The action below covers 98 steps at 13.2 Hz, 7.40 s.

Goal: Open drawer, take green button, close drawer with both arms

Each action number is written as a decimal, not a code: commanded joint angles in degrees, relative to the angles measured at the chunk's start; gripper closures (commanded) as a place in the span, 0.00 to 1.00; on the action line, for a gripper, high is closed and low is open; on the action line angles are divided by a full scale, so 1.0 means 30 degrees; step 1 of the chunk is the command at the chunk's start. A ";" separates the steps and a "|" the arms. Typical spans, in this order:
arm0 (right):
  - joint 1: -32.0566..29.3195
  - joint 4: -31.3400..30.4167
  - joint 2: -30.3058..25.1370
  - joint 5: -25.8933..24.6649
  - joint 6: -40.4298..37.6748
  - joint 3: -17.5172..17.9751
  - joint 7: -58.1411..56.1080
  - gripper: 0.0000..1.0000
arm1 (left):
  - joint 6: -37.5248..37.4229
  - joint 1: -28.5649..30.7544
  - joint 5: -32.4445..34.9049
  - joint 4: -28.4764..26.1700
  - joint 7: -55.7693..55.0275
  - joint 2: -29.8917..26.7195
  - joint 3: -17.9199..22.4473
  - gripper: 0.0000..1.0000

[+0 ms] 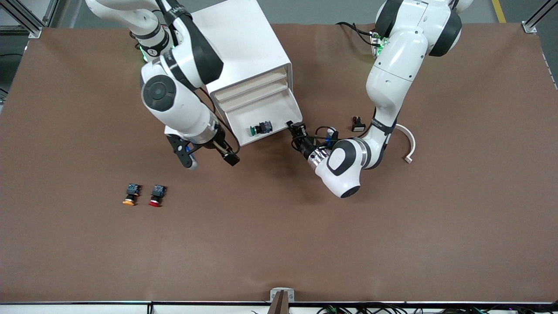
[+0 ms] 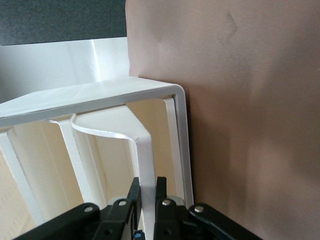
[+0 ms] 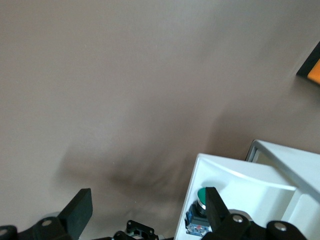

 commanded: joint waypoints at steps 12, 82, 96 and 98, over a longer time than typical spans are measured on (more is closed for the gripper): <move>0.4137 -0.3561 0.0873 -0.1542 0.4740 -0.0212 0.3440 0.00 | -0.0462 0.1538 0.0775 0.0664 0.2410 -0.1021 0.0836 0.01; -0.9279 0.0570 -0.2545 -0.3332 -0.0785 -0.2113 -2.6291 0.00 | 1.2634 -0.2357 1.7714 -0.3701 1.9176 -0.4687 -0.6162 0.00; -1.0275 0.0804 -0.7592 -0.3508 -0.8002 -0.2439 -2.6233 0.00 | 1.1702 -0.0669 1.6834 -0.3525 1.7704 -0.5763 -0.7191 0.00; -1.0246 0.1503 -0.7388 -0.4089 -0.7885 -0.2176 -2.6204 0.00 | 1.0326 0.1178 1.7649 -0.3467 1.7764 -0.7344 -0.7220 0.00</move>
